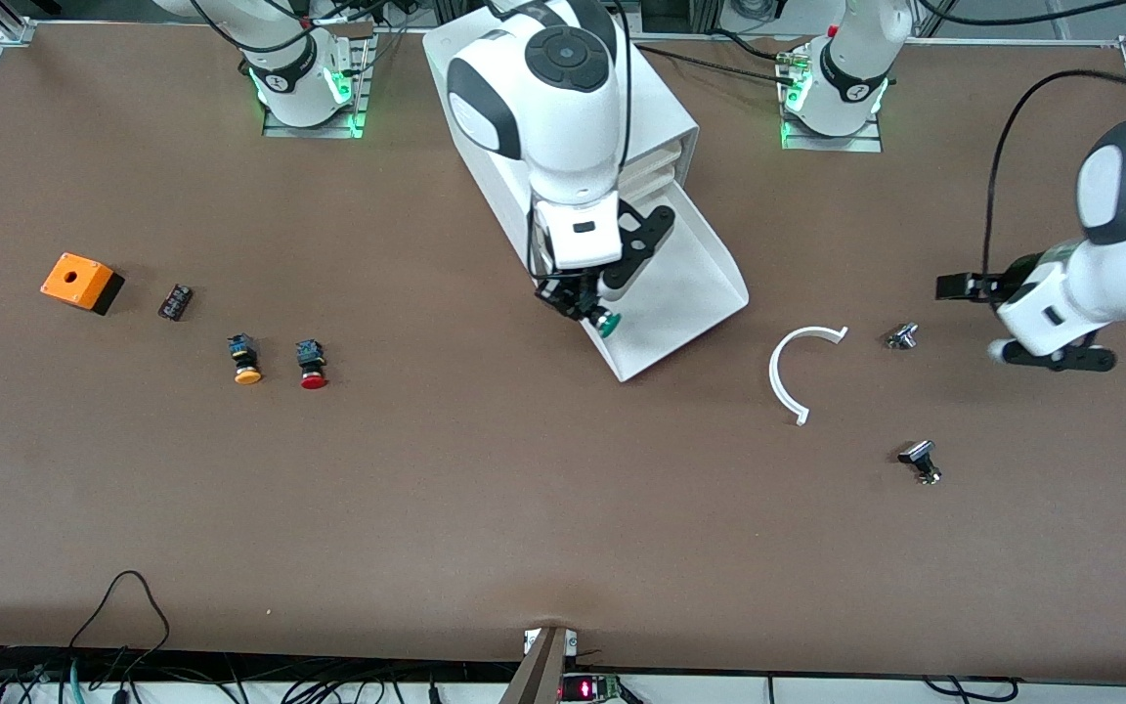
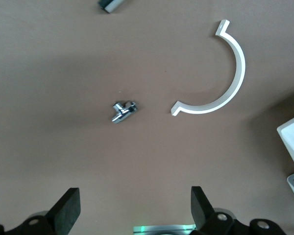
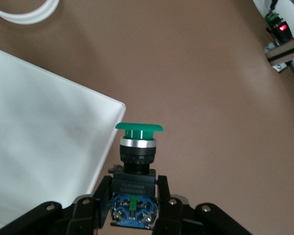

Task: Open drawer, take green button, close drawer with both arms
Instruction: 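Lift the green button out with the right gripper while the left gripper reaches the drawer, then push the drawer shut with the left gripper while the right gripper sets the button down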

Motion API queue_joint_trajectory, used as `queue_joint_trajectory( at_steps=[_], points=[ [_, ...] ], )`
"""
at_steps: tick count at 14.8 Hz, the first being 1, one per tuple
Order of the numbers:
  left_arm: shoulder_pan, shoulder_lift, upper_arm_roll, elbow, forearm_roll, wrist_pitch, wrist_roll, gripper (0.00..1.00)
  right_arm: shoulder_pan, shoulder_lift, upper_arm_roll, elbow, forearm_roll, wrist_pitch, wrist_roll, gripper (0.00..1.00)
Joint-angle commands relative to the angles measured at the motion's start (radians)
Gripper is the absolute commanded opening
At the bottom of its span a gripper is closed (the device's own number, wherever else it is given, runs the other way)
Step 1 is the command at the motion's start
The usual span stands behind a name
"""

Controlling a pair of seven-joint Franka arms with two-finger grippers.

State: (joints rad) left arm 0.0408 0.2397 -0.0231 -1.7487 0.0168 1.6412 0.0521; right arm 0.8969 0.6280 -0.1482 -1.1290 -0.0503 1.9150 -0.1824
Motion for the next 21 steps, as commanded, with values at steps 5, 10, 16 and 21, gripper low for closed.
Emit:
queue_joint_trajectory(
  at_steps=[5,10,16,21],
  points=[
    [-0.136,0.145,-0.001,-0.056,-0.226,0.248,-0.297,0.99,-0.196,-0.204,0.009,-0.265,-0.019,-0.016,-0.269,0.22],
    [-0.278,0.23,-0.007,-0.09,-0.255,0.474,-0.582,0.99,-0.326,-0.232,0.009,-0.376,-0.019,0.005,-0.255,0.22],
    [-0.306,0.253,-0.119,-0.212,-0.256,0.712,-0.787,0.99,-0.378,-0.237,0.009,-0.538,-0.036,0.093,0.075,0.21],
    [-0.311,0.239,-0.219,-0.282,-0.279,0.716,-0.853,1.0,-0.38,-0.226,0.009,-0.664,-0.037,0.202,0.219,0.21]
  ],
)
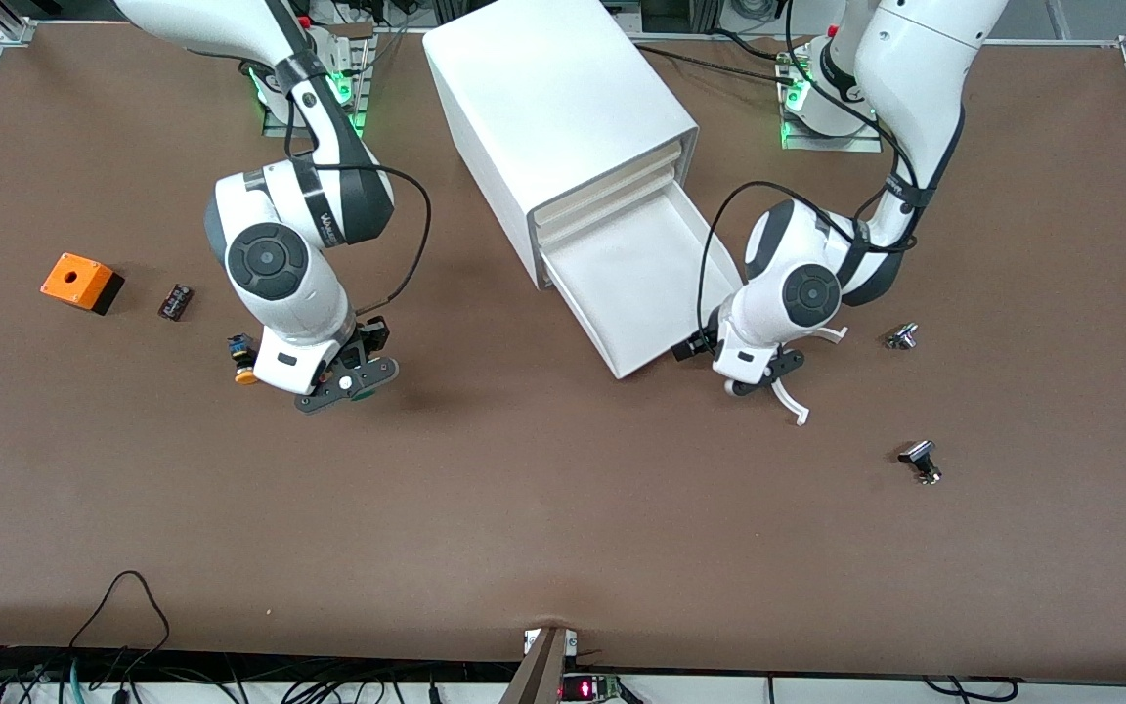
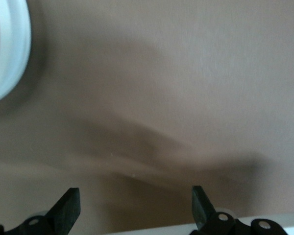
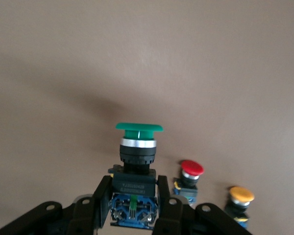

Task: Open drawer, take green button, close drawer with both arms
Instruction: 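Push the drawer shut with the left gripper while the right gripper sets the button down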

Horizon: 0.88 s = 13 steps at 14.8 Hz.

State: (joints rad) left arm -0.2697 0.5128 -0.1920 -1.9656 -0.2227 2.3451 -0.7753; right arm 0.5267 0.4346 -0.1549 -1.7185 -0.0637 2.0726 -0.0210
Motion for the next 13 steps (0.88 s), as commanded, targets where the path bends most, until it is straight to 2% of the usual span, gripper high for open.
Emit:
queue_joint_trajectory(
  at_steps=[1,8,11,13],
  points=[
    [0.0,-0.04,-0.07,-0.078,-0.062,0.013,-0.06,1.0,-0.01,-0.034,0.015,-0.099,-0.022,0.064,0.065,0.21],
    [0.0,-0.063,-0.271,-0.156,-0.122,-0.01,-0.088,1.0,-0.01,-0.031,0.017,-0.292,-0.022,0.282,0.164,0.21],
    [0.0,-0.065,-0.314,-0.159,-0.122,-0.032,-0.075,1.0,-0.01,-0.025,0.02,-0.378,-0.018,0.404,0.164,0.21],
    [0.0,-0.065,-0.314,-0.156,-0.121,-0.03,-0.067,1.0,-0.01,-0.011,0.02,-0.426,-0.018,0.493,0.164,0.21]
  ],
)
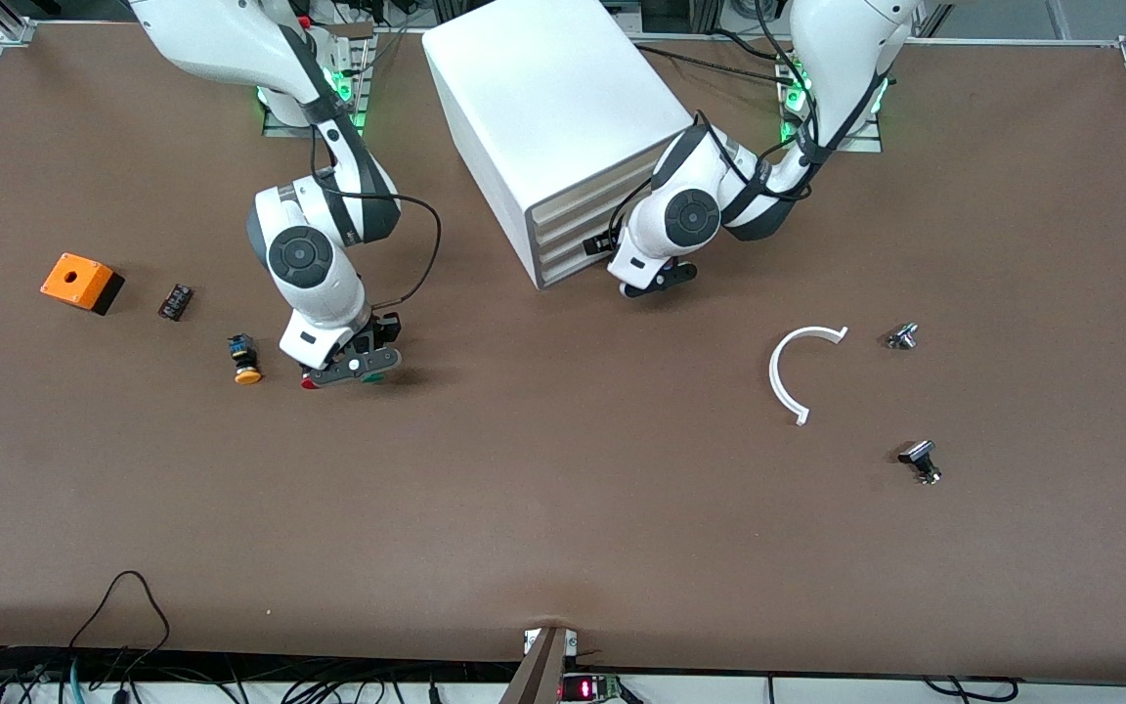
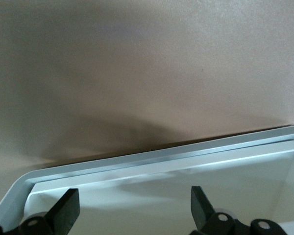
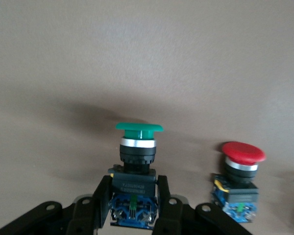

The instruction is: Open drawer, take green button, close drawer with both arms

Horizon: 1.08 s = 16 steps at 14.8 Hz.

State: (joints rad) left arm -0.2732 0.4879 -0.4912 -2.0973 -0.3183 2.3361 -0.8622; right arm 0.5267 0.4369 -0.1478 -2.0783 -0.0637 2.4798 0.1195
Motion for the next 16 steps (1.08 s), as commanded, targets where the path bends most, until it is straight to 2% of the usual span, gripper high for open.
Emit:
queue_joint_trajectory(
  at_steps=[1,3,4,5,8,9,11,15,16],
  points=[
    [0.009,-0.04,-0.012,-0.024,-0.024,-0.015,0.034,1.0,-0.01,-0.009,0.013,-0.097,-0.018,0.146,0.023,0.22],
    [0.054,-0.063,0.012,-0.024,-0.024,-0.009,0.061,1.0,-0.01,0.002,0.013,-0.132,-0.018,0.223,0.023,0.25],
    [0.087,-0.089,0.013,-0.024,-0.021,-0.005,0.08,1.0,-0.01,-0.001,0.013,-0.131,-0.015,0.223,0.028,0.46],
    [0.121,-0.122,0.013,-0.024,-0.015,0.002,0.1,1.0,-0.01,-0.01,0.013,-0.129,-0.015,0.222,0.054,0.99],
    [0.236,-0.202,0.06,-0.021,-0.01,0.051,0.164,1.0,-0.011,-0.05,0.013,-0.083,-0.015,0.151,0.052,1.0],
    [0.279,-0.23,0.066,-0.021,-0.01,0.049,0.225,1.0,-0.013,-0.066,0.013,-0.059,-0.008,0.101,0.055,1.0],
    [0.331,-0.285,0.127,-0.024,-0.01,0.025,0.439,1.0,-0.026,-0.083,0.013,0.025,-0.007,-0.031,0.055,1.0],
    [0.354,-0.417,0.302,-0.015,0.002,-0.15,0.815,1.0,-0.082,-0.119,0.016,0.162,0.001,-0.238,0.057,1.0],
    [0.367,-0.448,0.319,-0.007,0.052,-0.194,0.884,1.0,-0.1,-0.128,0.019,0.199,0.013,-0.292,0.055,1.0]
  ],
)
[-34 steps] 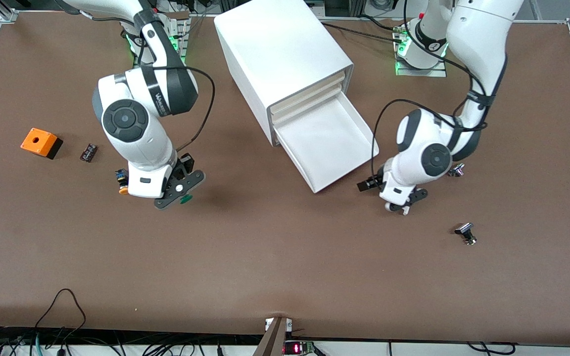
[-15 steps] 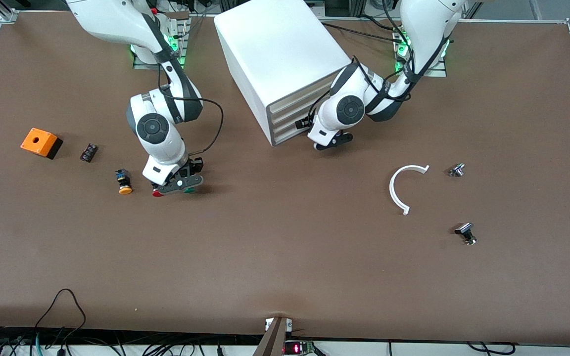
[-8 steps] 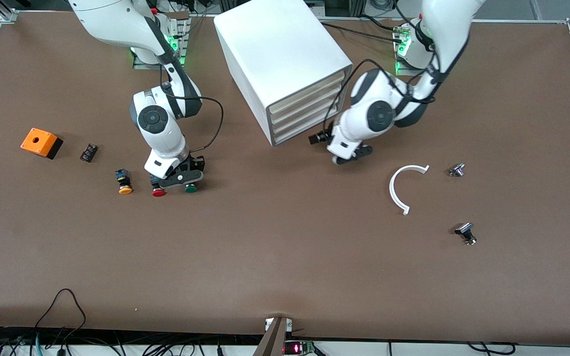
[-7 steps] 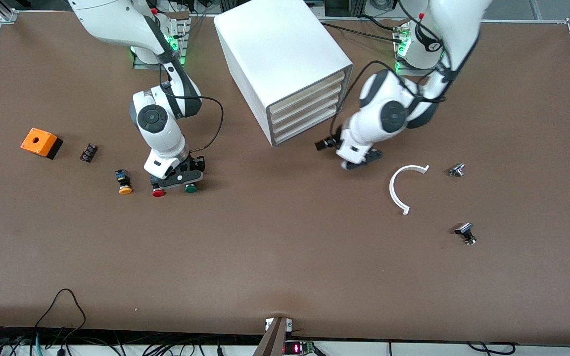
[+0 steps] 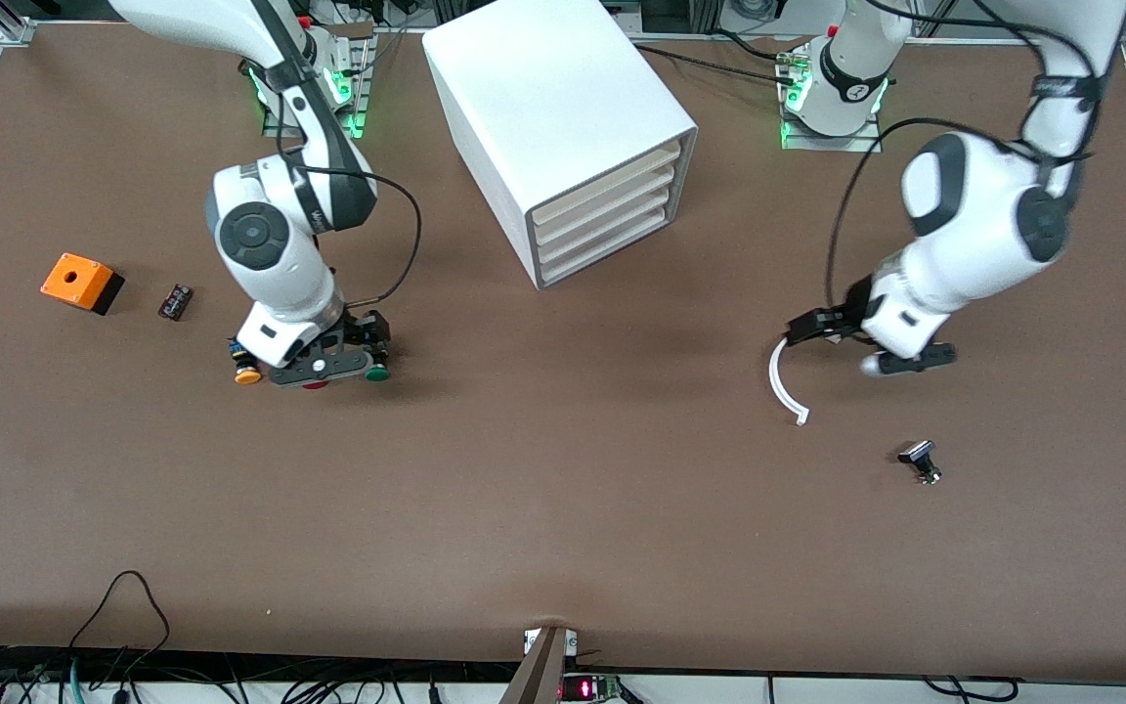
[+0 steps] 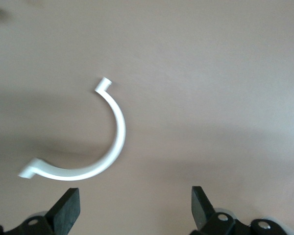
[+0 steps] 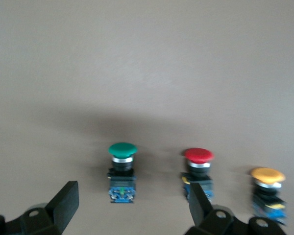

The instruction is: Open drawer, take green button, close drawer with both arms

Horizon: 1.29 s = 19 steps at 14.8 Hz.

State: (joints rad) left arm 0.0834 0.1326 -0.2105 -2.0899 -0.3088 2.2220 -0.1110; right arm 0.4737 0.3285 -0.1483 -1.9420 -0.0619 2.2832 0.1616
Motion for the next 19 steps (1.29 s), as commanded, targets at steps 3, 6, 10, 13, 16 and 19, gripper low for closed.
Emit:
queue_joint_trajectory(
  at_steps=[3,6,10,13,16,19],
  points=[
    [0.047,-0.145,0.065,0.136,0.219,-0.281,0.249,1.0,-0.108,-0.026,0.019,0.278,0.034,-0.348,0.015,1.0],
    [0.045,-0.145,0.08,0.302,0.298,-0.468,0.332,1.0,-0.131,-0.031,0.021,0.45,0.045,-0.577,0.019,1.0],
    [0.045,-0.159,0.08,0.389,0.361,-0.588,0.318,1.0,-0.156,-0.043,0.05,0.558,0.047,-0.757,0.064,1.0],
    [0.042,-0.165,0.083,0.389,0.362,-0.597,0.216,1.0,-0.355,-0.063,0.249,0.558,0.027,-0.754,0.062,1.0],
    [0.033,-0.166,0.083,0.392,0.35,-0.608,0.159,1.0,-0.394,-0.063,0.251,0.558,0.019,-0.739,0.064,1.0],
    [0.032,-0.166,0.083,0.392,0.347,-0.602,0.139,1.0,-0.414,-0.065,0.237,0.558,-0.056,-0.732,0.056,1.0]
  ],
)
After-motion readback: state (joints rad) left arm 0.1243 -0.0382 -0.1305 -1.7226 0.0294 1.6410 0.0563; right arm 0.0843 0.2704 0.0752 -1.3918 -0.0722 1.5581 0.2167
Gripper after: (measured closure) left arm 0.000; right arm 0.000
